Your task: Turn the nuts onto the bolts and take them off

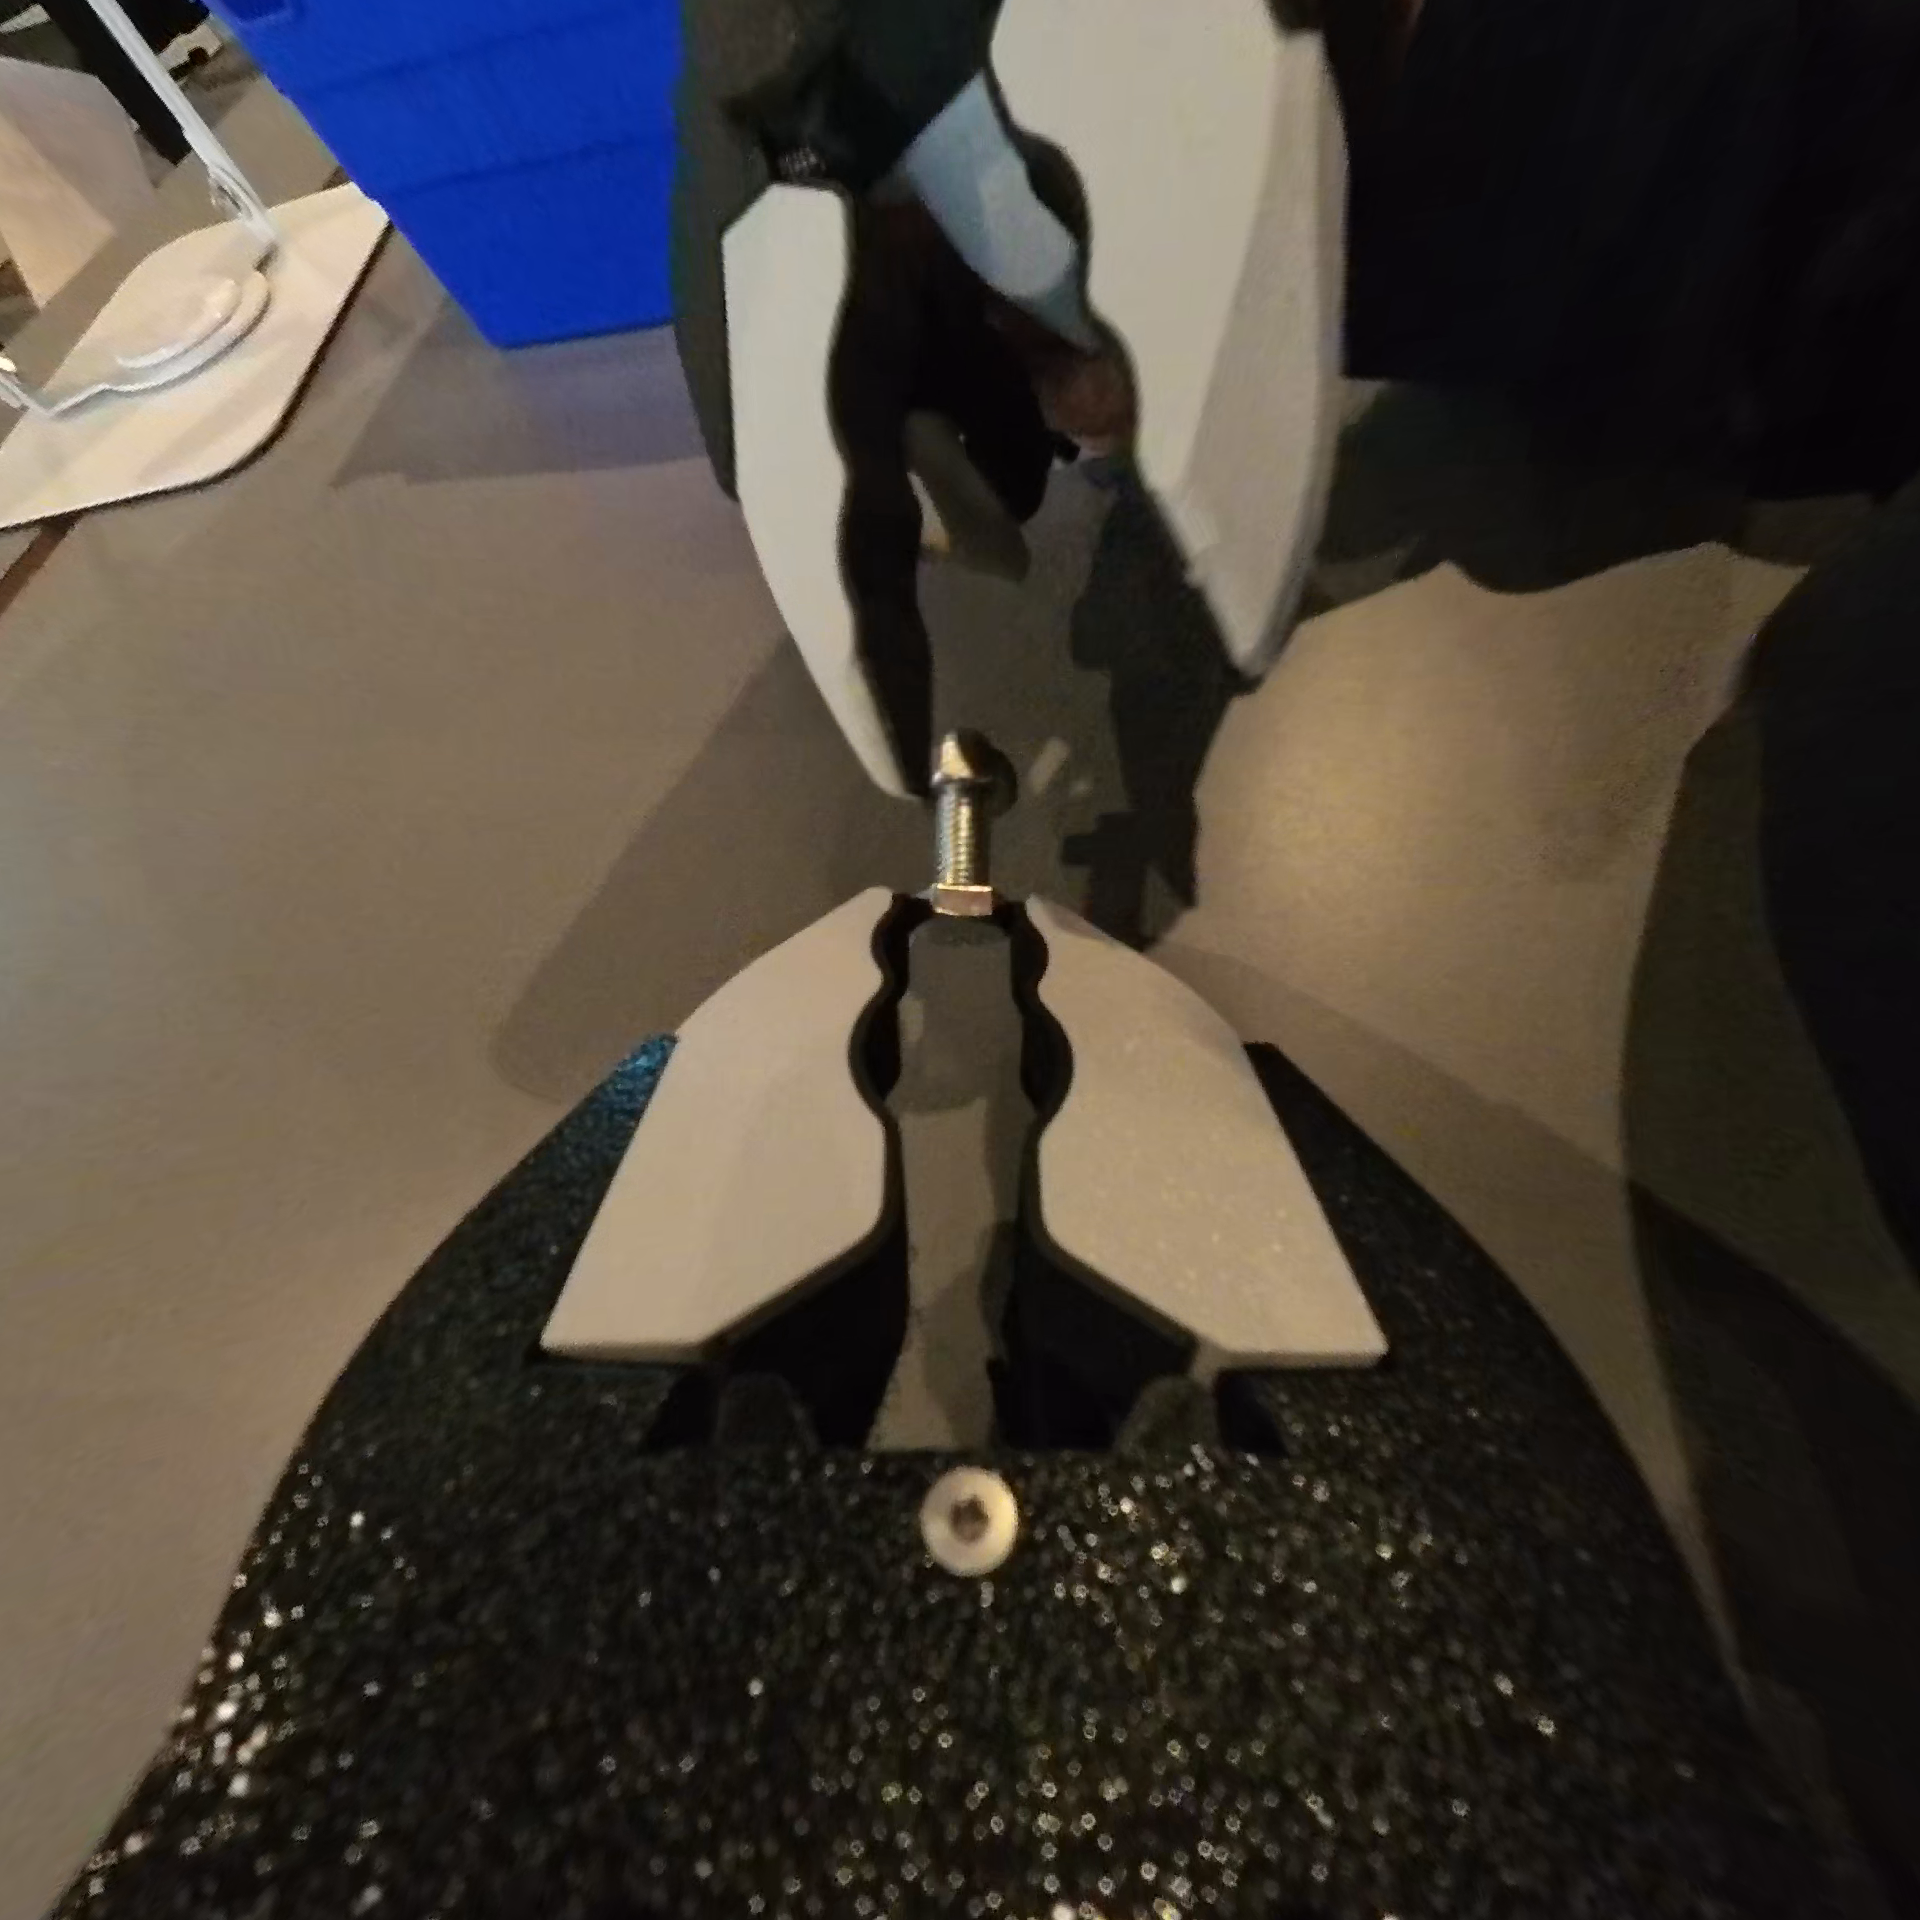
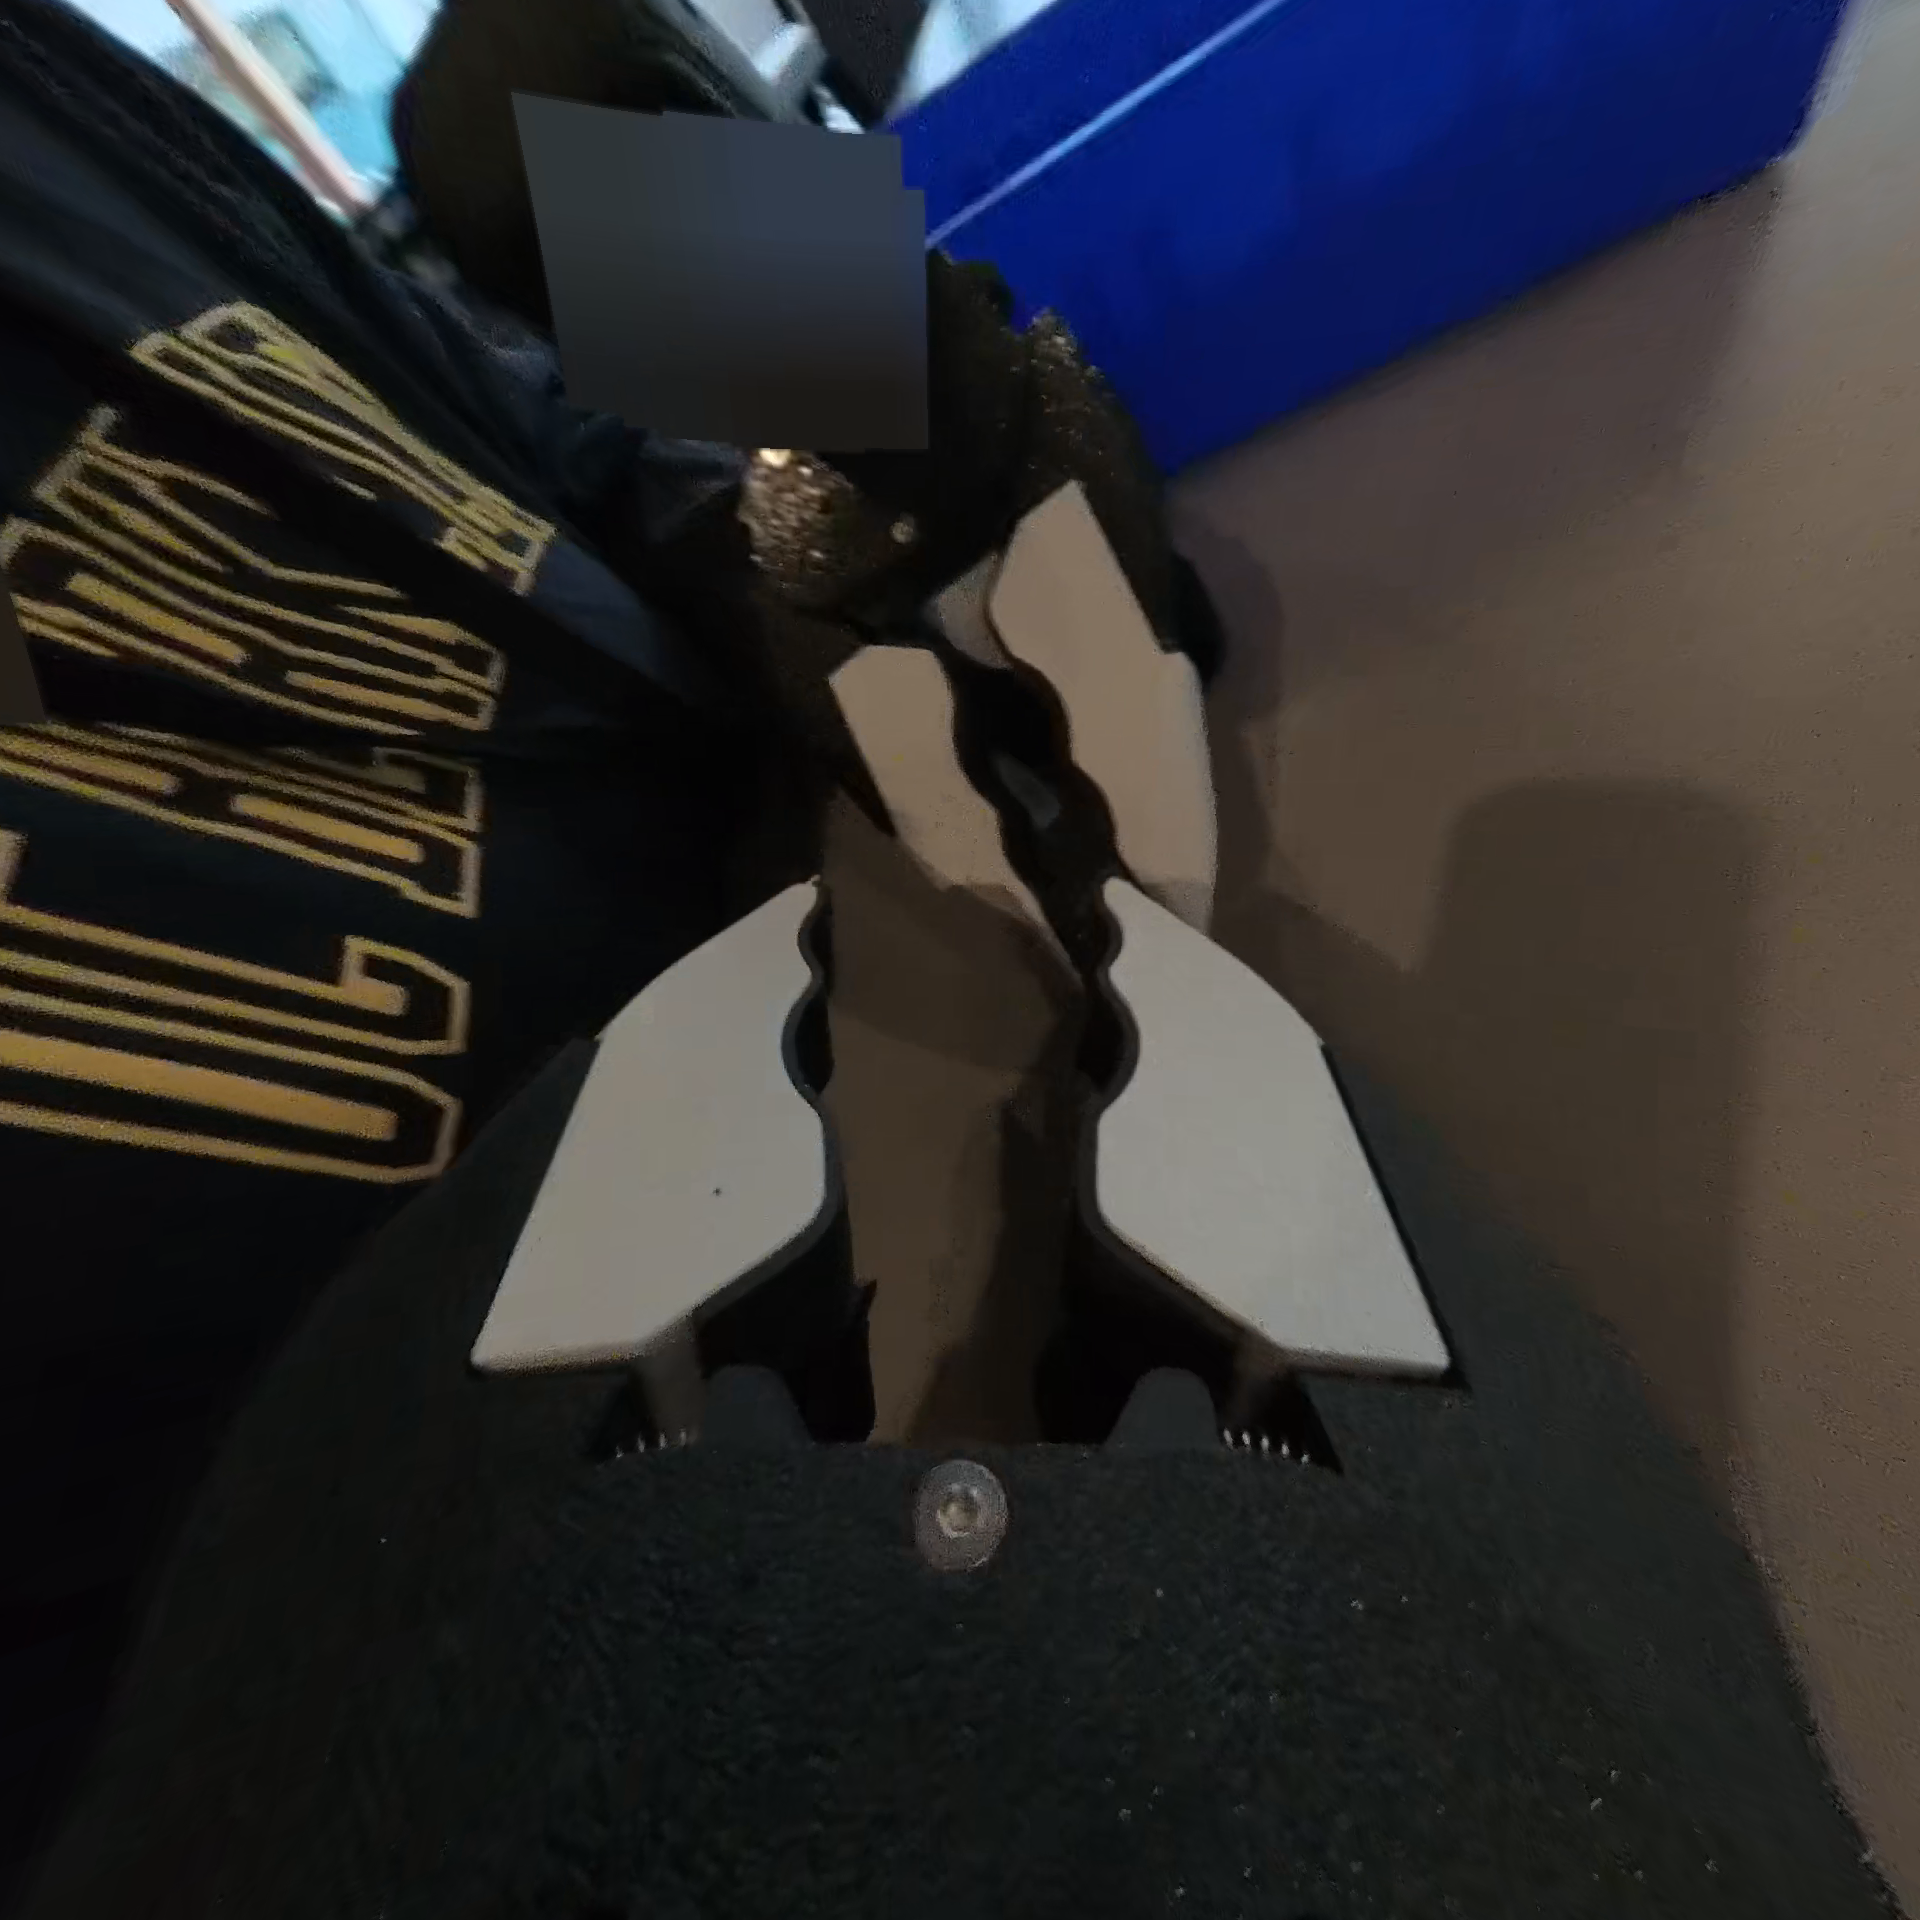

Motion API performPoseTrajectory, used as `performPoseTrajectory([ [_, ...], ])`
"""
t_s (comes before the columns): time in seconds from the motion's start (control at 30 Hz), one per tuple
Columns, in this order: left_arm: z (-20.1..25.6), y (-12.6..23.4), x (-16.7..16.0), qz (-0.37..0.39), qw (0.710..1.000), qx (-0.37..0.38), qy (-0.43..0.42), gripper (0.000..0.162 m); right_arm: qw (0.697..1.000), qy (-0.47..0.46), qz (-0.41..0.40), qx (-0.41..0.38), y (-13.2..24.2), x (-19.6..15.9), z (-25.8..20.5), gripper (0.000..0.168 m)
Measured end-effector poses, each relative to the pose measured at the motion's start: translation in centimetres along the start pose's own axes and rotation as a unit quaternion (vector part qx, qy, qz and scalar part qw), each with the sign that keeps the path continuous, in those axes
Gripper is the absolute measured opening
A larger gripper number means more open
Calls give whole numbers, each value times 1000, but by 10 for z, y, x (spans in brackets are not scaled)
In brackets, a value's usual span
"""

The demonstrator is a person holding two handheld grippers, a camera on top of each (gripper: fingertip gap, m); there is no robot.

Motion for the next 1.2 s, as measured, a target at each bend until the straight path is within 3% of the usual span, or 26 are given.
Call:
performPoseTrajectory([
  [0.03,0,1,0,4,1000,3,0,18,999,-1,-5,-32,3,-1,3,46],
  [0.1,-1,3,1,16,1000,11,0,18,996,-34,-31,-72,9,-9,12,46],
  [0.23,-3,7,2,35,999,23,3,18,994,-81,-58,-48,8,-17,15,45],
  [0.7,-1,6,2,31,999,18,-2,18,1000,25,-6,-10,5,-1,-6,43],
  [0.8,-1,8,3,40,999,20,-2,18,997,-15,-8,-69,16,-6,6,45],
  [0.93,-1,9,4,47,999,20,-3,18,995,-72,-57,-47,10,-19,12,46],
  [1.07,0,8,4,44,999,15,-6,18,996,-53,-64,-28,-1,-16,8,49],
  [1.2,1,7,3,39,999,9,-9,18,999,-17,-17,-30,2,-7,4,51],
])
Point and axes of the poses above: each gripper's, where its closed fingertips meet, y back along the fingers, x out of its top, z = x × y across the jaws, the point moved 8 cm from there along y, back along the fingers, and after that the axes turned 5 degrees about -x, right-handed, at the moved point
